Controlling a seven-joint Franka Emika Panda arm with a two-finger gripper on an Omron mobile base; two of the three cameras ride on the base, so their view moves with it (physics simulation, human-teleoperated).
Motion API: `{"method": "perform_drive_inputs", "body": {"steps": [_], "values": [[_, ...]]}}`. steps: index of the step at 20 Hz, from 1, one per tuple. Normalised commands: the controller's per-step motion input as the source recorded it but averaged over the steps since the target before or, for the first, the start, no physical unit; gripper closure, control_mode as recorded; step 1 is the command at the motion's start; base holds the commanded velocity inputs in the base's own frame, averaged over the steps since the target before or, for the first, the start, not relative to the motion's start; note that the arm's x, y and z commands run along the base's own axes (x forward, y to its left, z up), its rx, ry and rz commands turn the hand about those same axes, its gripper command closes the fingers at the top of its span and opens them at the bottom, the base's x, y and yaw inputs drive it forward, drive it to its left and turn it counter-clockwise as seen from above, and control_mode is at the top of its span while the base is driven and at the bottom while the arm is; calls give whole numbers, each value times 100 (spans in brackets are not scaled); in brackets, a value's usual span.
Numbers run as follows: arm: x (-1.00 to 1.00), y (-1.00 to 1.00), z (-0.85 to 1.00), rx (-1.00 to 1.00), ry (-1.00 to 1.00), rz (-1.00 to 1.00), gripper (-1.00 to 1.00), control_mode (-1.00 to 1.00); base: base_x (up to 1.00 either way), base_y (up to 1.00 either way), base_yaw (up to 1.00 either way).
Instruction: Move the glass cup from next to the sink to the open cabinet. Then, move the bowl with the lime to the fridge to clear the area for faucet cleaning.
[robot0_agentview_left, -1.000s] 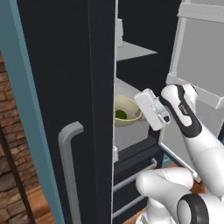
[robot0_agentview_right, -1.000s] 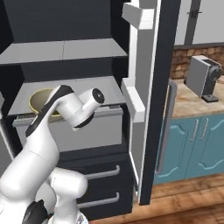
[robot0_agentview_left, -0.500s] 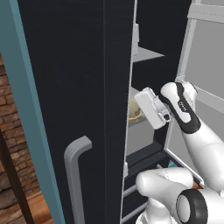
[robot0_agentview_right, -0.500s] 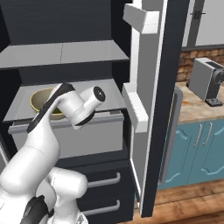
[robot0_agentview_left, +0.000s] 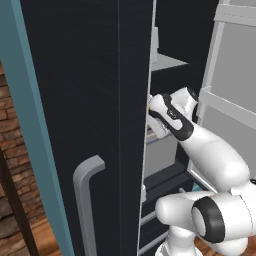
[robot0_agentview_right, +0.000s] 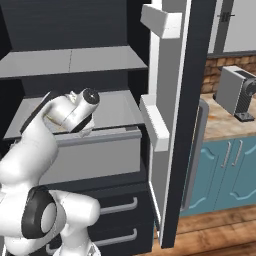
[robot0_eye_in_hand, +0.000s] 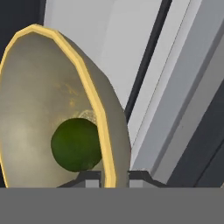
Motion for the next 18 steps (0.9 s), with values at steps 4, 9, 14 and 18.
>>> {"method": "perform_drive_inputs", "body": {"steps": [4,9,14,18], "values": [[87,7,-1,-3,0,-11,100,-100,0,0,0],[44,1,-44,-5,8,-2,100,-100,0,0,0],[41,0,-39,-3,6,-1,100,-100,0,0,0],[56,13,-10,-2,0,-6,100,-100,0,0,0]]}}
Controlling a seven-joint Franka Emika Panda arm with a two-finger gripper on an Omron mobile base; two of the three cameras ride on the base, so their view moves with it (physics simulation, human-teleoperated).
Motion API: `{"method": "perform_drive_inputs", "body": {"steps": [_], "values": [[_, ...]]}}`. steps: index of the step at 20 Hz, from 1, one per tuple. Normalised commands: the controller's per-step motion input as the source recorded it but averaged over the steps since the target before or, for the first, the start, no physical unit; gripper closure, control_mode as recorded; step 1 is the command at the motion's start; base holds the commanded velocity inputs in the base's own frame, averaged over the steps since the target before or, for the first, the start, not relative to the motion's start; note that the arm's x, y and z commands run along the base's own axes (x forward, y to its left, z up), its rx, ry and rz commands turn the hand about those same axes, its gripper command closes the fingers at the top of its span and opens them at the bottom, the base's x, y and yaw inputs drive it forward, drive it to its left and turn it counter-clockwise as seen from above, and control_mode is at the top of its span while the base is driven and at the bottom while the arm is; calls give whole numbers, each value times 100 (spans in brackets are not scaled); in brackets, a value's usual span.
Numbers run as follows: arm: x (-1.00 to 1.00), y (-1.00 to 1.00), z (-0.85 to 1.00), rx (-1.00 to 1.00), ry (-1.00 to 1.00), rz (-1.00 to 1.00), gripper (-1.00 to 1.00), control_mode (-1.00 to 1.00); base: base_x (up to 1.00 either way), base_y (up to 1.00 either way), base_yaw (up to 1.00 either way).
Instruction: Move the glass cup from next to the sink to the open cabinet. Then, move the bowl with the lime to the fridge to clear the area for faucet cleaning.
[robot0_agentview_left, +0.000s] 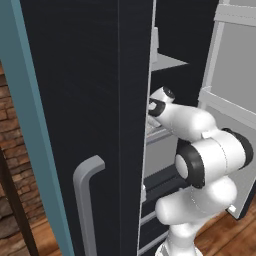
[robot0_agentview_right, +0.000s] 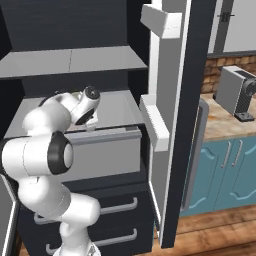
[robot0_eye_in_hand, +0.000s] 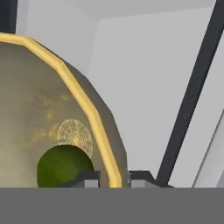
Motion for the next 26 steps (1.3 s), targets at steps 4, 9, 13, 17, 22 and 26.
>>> {"method": "perform_drive_inputs", "body": {"steps": [4,9,13,17,22,26], "values": [[40,27,-1,0,0,-8,-100,-100,0,0,0],[-9,0,6,0,-7,0,-100,-100,0,0,0],[-2,0,75,0,-16,-7,-100,-100,0,0,0],[-42,0,91,0,-6,-15,-100,-100,0,0,0],[-100,-35,28,0,0,-22,-100,-100,0,0,0],[-100,-54,36,0,0,-18,-100,-100,0,0,0]]}}
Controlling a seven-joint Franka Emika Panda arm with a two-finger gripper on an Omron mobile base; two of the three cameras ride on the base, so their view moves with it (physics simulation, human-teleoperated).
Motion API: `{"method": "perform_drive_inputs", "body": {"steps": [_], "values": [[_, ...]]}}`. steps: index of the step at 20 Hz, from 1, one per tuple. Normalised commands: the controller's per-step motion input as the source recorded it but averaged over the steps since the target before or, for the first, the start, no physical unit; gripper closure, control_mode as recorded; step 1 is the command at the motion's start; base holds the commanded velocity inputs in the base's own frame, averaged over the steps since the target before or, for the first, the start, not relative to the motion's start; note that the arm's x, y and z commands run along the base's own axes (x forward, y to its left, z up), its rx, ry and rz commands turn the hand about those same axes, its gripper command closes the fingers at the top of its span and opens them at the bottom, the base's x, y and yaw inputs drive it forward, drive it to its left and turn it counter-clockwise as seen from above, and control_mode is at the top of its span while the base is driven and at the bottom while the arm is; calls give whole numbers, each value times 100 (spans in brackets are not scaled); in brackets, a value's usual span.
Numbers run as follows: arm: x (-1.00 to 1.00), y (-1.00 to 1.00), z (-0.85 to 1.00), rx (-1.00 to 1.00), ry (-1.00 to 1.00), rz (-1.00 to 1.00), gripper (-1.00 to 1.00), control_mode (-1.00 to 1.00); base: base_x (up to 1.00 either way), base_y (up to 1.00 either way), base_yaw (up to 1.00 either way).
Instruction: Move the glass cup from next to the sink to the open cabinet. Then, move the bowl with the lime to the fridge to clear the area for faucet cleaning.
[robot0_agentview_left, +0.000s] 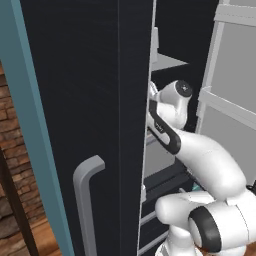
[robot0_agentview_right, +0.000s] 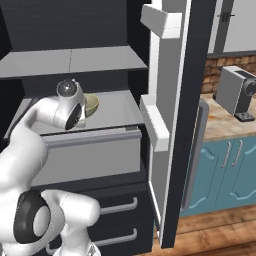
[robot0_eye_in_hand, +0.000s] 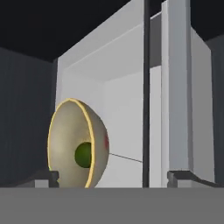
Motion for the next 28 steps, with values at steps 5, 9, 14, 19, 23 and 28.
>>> {"method": "perform_drive_inputs", "body": {"steps": [5,9,14,19,23,28], "values": [[-100,-50,48,0,0,-16,-100,-100,0,0,0],[-100,-23,17,0,0,-10,-100,-100,0,0,0],[-100,-23,0,0,0,-9,-100,-100,0,0,0],[0,0,0,0,0,0,-100,100,-100,-17,-25],[0,0,0,0,0,0,-100,100,-100,0,-57],[0,0,0,0,0,0,-100,100,-97,0,-78]]}}
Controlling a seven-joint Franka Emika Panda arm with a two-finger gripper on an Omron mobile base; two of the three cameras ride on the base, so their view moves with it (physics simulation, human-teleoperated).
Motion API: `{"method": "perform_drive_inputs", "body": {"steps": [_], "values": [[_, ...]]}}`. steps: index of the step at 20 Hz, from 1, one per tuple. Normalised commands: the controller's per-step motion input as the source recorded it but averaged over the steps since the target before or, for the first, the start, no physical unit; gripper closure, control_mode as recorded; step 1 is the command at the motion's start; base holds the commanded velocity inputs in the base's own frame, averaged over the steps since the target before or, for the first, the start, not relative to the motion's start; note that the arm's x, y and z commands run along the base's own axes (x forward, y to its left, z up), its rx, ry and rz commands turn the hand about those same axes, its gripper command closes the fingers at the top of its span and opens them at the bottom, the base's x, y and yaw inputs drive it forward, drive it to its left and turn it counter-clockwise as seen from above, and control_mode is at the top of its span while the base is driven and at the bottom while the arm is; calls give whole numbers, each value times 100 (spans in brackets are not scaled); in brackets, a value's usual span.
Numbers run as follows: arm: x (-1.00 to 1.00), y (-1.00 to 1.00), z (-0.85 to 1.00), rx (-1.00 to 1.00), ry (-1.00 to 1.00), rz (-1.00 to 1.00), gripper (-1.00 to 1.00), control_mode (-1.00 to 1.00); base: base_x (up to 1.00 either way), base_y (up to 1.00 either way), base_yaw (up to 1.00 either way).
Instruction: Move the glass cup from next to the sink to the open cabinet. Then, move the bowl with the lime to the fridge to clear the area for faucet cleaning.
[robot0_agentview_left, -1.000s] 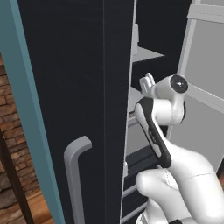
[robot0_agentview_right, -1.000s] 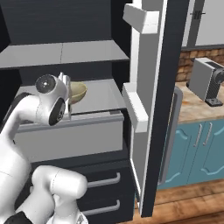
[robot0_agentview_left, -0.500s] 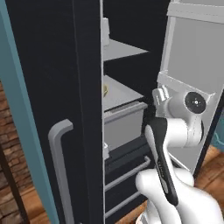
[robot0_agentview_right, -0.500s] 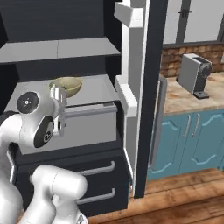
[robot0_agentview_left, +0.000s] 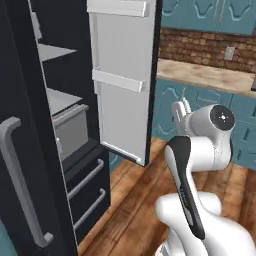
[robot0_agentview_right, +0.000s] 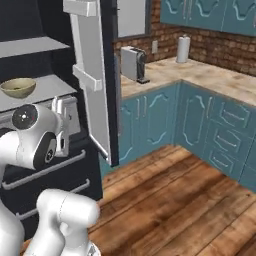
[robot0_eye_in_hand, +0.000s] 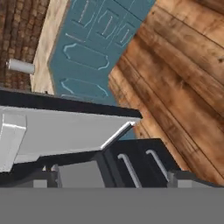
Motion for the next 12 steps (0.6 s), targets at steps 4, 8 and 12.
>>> {"method": "perform_drive_inputs", "body": {"steps": [4,8,12], "values": [[0,0,0,0,0,0,-100,100,-54,0,-93],[0,0,0,0,0,0,-100,100,-3,0,-100],[0,0,0,0,0,0,-100,100,0,0,-100]]}}
